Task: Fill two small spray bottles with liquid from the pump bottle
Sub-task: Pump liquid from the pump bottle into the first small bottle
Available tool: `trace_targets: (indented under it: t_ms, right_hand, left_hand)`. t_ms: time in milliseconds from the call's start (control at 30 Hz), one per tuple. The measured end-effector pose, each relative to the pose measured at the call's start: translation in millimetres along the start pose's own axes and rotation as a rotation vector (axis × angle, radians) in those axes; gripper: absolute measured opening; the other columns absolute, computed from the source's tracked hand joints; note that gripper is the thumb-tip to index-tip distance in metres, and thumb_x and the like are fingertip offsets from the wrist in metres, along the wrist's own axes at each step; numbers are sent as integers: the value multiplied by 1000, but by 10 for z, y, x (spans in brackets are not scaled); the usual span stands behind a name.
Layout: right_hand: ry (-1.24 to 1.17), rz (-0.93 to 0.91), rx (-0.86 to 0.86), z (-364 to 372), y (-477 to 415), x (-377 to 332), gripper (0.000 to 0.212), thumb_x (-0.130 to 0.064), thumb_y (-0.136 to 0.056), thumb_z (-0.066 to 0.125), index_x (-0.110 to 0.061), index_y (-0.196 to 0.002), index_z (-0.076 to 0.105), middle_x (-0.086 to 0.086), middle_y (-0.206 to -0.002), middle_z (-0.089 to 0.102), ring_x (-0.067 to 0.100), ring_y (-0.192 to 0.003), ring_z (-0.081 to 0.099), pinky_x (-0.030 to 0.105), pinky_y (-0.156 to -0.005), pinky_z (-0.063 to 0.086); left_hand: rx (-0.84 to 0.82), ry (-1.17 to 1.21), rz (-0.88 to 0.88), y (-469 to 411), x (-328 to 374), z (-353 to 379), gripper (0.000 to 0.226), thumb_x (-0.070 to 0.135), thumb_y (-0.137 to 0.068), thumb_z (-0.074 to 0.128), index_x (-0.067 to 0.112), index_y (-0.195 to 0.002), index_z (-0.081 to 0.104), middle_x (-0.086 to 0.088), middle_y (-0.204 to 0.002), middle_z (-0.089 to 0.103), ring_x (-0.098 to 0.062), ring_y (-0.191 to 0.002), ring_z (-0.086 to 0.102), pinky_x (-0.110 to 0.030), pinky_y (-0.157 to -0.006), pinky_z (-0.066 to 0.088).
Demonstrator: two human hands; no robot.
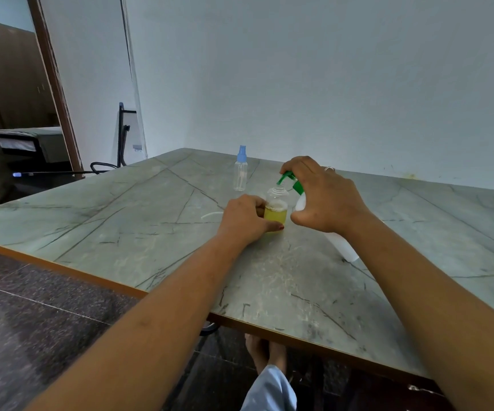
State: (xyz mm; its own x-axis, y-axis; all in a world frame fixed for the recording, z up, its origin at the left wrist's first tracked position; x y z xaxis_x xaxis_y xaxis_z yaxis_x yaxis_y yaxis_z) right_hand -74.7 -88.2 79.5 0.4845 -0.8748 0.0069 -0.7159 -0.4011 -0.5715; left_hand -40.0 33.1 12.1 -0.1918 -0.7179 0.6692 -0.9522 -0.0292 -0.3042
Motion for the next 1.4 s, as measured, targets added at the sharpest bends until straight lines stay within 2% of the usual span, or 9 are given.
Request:
trace_targets:
  t_ms: [167, 333, 400, 533, 767, 867, 1000, 1233, 1400]
  right_hand:
    - [20, 0, 5, 1, -24, -17, 66, -31, -64, 73, -28, -124, 43, -10, -122, 45, 18, -89, 54, 26, -63, 41]
    - [97, -16, -26, 50, -7, -31, 80, -35, -67, 72, -30, -137, 33, -11, -140, 37, 21, -102, 54, 26, -66, 40]
    - [104, -14, -26, 46, -7, -27, 83, -35, -67, 73, -30, -139, 32, -11, -142, 36, 21, -103, 55, 25, -66, 41]
    - [65, -15, -5, 29, -2, -10, 77, -33, -64, 74, -31, -132, 37, -12, -132, 42, 19, -95, 55, 28, -66, 48]
    - [65, -11, 46, 8, -33, -6, 66, -32, -63, 72, -29, -121, 42, -11, -119, 46, 17, -88, 53, 30, -62, 48]
    - [86, -26, 26, 40, -29, -14, 74, -34, -63, 74, -30, -128, 38, -11, -127, 45, 19, -93, 55, 30, -65, 51]
    - [106, -33, 12, 43, -7, -22, 81, -33, -65, 72, -30, -136, 34, -11, -139, 40, 22, -102, 55, 26, -65, 44]
    - [84, -32, 68, -5, -25, -6, 67, -33, -62, 74, -28, -121, 44, -8, -119, 49, 19, -87, 54, 29, -61, 48]
    - [95, -36, 65, 8, -30, -25, 67, -33, -62, 74, -26, -122, 44, -7, -119, 49, 20, -88, 55, 30, -61, 49]
  left_hand:
    - [0, -10, 5, 7, 12, -2, 63, 37, -72, 78, 12, -126, 57, -5, -118, 65, -16, -104, 61, -27, -93, 47]
    - [3, -3, 5, 11, 6, -16, 64, 38, -71, 78, 10, -125, 58, -5, -117, 65, -17, -103, 62, -27, -92, 48]
    - [-4, -1, 9, 18, 10, -13, 64, 38, -71, 78, 10, -125, 57, -6, -118, 65, -18, -104, 62, -28, -94, 49]
    - [-13, -3, 11, 19, 14, 0, 64, 37, -72, 78, 10, -126, 57, -6, -119, 65, -18, -106, 62, -30, -97, 48]
    - [-10, -20, 4, 17, 15, 4, 63, 38, -73, 76, 12, -127, 56, -5, -120, 64, -17, -106, 60, -28, -96, 47]
    - [-9, -8, 2, 23, 3, -5, 62, 38, -73, 77, 12, -126, 57, -5, -119, 64, -17, -105, 61, -28, -95, 47]
    - [-5, 4, 12, 45, 9, -23, 62, 38, -71, 78, 11, -124, 59, -5, -117, 65, -17, -103, 61, -29, -95, 49]
    - [-7, 5, 31, 49, 34, -18, 63, 36, -71, 79, 12, -125, 58, -5, -118, 65, -17, -105, 61, -30, -97, 48]
    - [-3, -6, 32, 43, 27, -18, 63, 37, -71, 79, 11, -125, 58, -5, -117, 65, -17, -104, 61, -30, -95, 49]
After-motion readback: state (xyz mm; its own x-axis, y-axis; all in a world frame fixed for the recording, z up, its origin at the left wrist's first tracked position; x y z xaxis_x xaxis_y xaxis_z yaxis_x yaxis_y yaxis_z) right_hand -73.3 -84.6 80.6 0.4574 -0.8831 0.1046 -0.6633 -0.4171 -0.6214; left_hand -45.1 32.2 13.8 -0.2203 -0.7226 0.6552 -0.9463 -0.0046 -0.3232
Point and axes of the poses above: each hand's wrist, its own y-axis away from the middle knuckle, its own z-axis out of the palm, x = y × z, the point moved 10 cm from there along -y, towards the middle knuckle
